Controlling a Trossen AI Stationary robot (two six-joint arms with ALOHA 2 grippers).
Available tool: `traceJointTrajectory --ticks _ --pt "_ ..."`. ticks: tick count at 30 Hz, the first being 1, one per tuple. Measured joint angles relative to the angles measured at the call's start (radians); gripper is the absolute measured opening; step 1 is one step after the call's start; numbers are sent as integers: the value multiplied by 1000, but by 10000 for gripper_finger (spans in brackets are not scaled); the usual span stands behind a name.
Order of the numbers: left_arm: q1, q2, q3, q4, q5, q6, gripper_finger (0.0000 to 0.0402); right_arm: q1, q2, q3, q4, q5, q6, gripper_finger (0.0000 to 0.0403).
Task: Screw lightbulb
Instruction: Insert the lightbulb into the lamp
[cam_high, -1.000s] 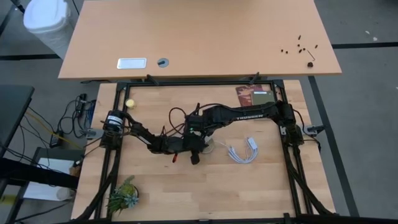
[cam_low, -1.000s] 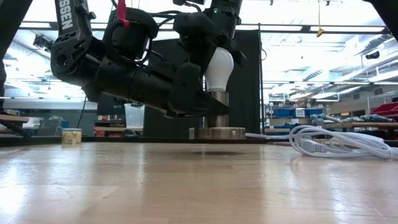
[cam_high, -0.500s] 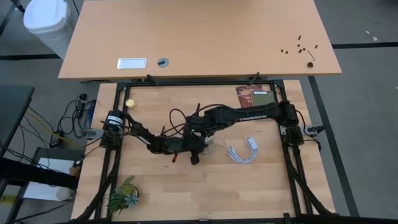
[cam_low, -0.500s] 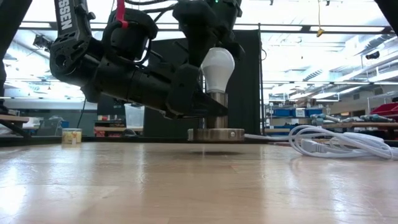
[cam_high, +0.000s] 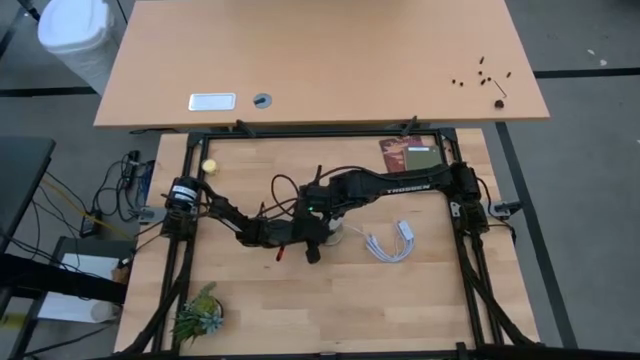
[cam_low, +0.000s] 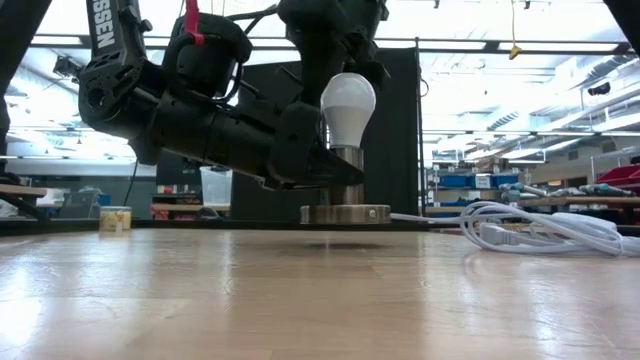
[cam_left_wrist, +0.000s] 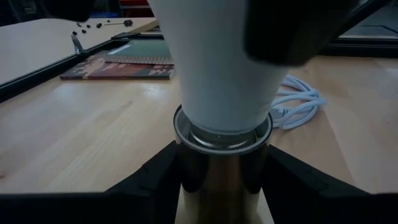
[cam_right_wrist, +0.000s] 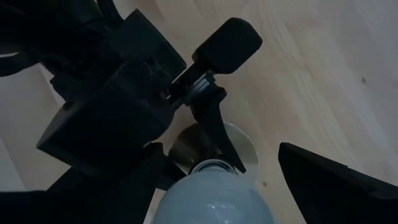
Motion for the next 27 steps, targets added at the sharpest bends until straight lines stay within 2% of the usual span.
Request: traceJointTrajectory --ticks 11,17,23,27 --pt "0 2 -1 -14 19 20 191 2 -3 3 2 -26 -88 337" --pt "-2 3 -1 -20 91 53 191 30 -4 5 -1 -76 -272 337" --pt "2 5 -1 -22 89 53 191 57 -8 8 -14 -89 -464 337" --pt "1 5 -1 -18 91 53 191 62 -8 7 -24 -69 -524 337"
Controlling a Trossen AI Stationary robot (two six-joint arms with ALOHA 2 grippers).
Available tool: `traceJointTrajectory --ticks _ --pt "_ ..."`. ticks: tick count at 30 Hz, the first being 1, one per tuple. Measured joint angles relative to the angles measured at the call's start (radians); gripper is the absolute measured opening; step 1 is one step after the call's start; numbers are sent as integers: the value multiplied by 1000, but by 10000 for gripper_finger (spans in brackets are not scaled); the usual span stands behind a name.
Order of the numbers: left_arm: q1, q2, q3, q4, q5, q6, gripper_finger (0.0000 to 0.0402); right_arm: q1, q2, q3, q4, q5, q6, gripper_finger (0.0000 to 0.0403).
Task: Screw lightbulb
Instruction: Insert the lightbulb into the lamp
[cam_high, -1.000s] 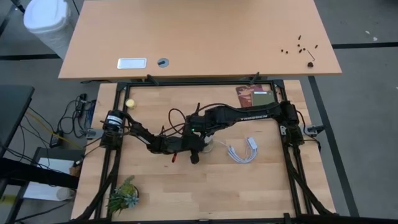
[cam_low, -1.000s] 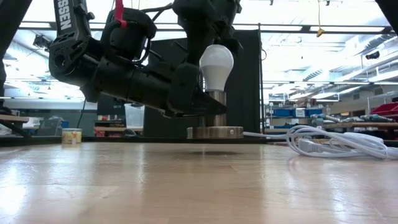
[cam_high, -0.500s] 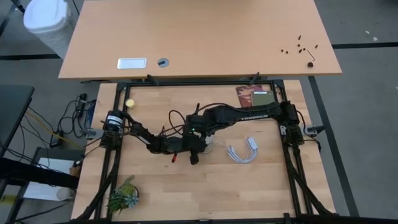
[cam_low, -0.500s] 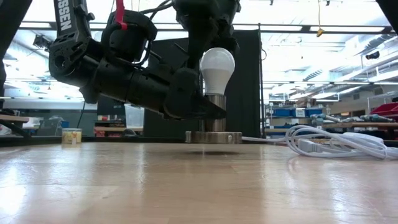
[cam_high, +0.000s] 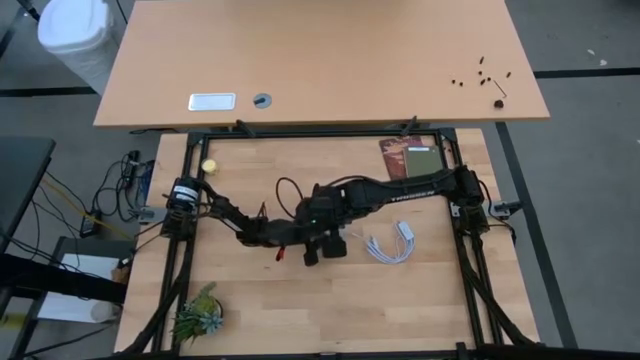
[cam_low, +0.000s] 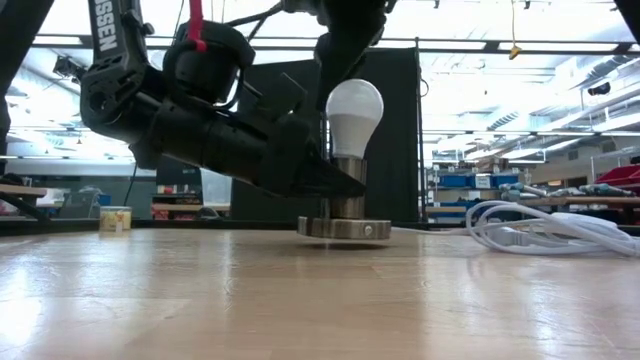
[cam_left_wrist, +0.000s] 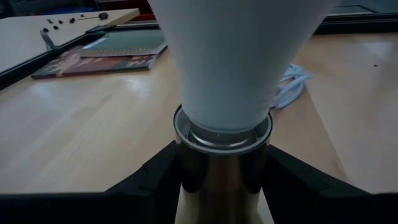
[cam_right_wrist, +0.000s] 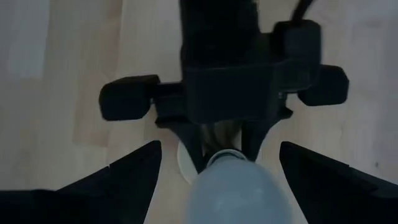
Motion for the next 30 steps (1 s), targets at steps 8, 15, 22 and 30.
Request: traceJointTrajectory --ticks 8,15,22,30 --pt "0 0 0 -5 5 0 191 -2 -6 -2 6 96 -157 342" --pt "-1 -1 0 -54 6 -25 191 -1 -5 126 -158 89 -210 354" --pt "-1 -2 0 -67 7 -43 191 10 0 156 -357 85 -220 378" --pt "-2 -3 0 -71 8 -54 191 8 7 43 -255 117 -230 399"
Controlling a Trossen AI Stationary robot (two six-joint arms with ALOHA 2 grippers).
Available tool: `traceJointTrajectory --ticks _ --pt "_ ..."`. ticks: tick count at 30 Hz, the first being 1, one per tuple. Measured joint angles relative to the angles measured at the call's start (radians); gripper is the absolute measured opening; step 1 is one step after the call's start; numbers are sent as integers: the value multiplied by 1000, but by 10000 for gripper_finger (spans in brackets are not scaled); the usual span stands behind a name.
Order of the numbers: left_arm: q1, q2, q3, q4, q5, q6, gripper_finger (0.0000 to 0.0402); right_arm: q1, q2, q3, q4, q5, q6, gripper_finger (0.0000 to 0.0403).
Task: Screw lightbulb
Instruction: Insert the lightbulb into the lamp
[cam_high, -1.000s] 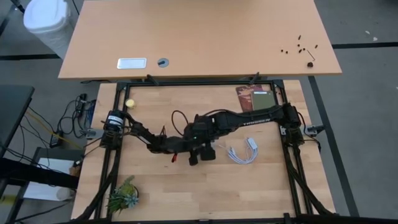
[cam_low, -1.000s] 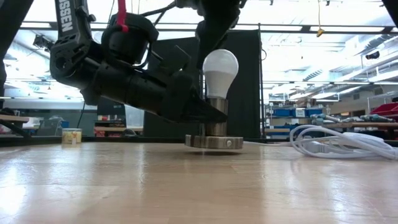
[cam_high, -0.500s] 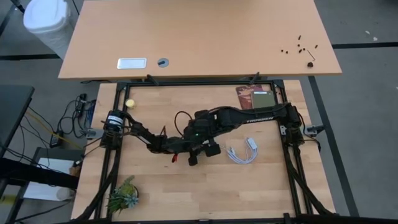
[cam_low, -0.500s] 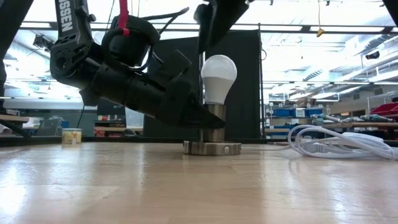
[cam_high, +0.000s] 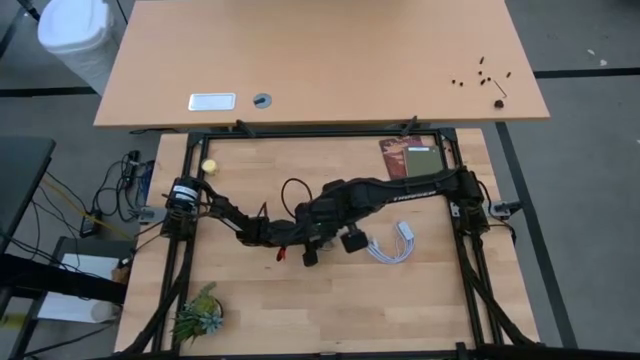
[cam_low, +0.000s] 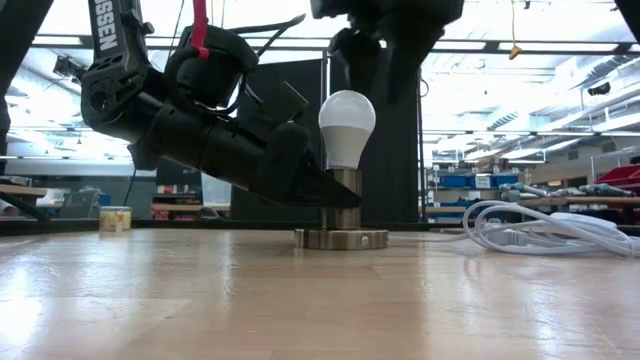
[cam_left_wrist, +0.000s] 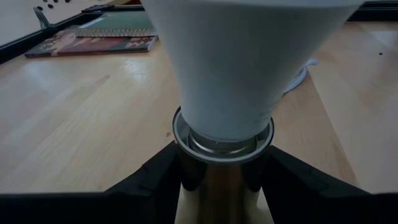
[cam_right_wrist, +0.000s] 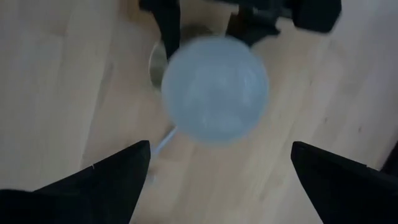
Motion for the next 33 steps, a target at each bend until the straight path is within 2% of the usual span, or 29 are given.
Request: traceJointTrajectory --ticks 7,21,33 --pt "0 0 0 -1 0 -4 191 0 0 -91 166 -6 -27 399" --pt "0 0 0 0 -1 -19 191 0 2 -216 350 -36 -74 392" --pt "0 0 0 2 0 -20 191 -23 2 -218 393 -66 -72 317"
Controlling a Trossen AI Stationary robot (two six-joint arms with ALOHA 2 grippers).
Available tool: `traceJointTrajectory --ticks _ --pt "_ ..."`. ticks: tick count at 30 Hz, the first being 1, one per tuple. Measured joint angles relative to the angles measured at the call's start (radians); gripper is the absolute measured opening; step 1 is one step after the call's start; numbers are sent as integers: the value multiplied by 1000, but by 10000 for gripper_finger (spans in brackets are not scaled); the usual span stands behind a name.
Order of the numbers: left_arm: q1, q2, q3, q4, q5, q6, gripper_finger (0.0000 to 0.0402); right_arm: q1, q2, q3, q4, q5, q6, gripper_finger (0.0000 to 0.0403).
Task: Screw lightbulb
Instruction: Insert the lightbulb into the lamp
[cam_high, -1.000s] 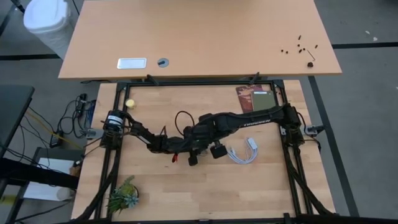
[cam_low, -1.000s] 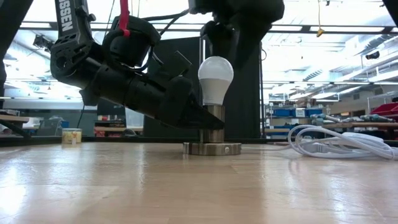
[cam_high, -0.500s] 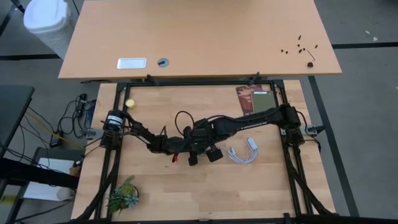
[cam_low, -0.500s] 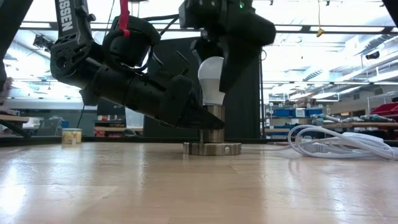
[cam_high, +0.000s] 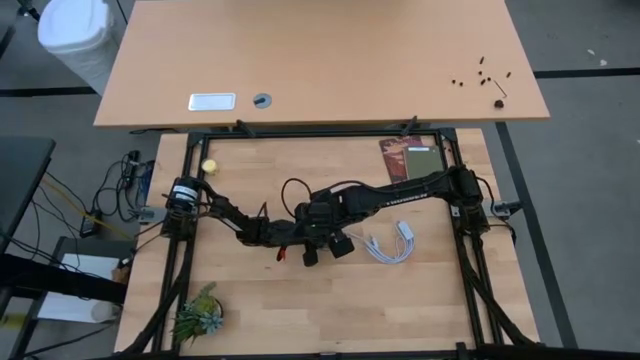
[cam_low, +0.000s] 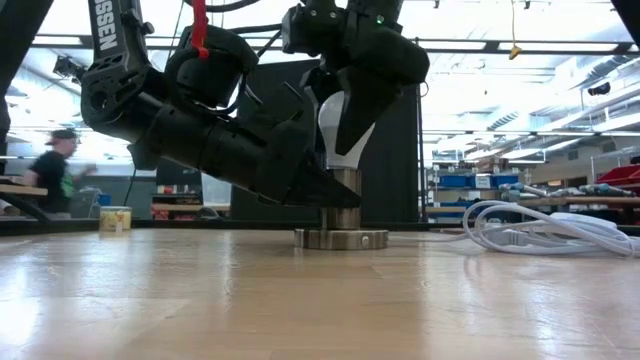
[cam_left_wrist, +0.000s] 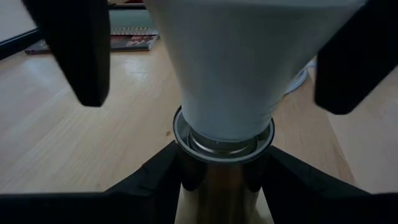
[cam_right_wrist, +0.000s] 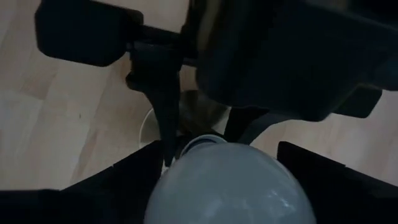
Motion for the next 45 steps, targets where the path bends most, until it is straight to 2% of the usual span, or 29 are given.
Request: traceJointTrajectory --ticks 7,11,21,33,45 --pt "0 0 0 1 0 0 191 -2 0 0 -14 -6 2 277" --pt "-1 0 0 1 4 1 191 -12 0 0 -15 -60 17 261" --pt "-3 0 2 5 86 74 191 -19 -1 1 -39 -147 131 273" --pt "-4 3 58 -41 101 86 191 14 -2 1 -36 -142 214 269" --pt "-2 3 60 -41 64 70 191 34 -2 1 -61 -41 354 270"
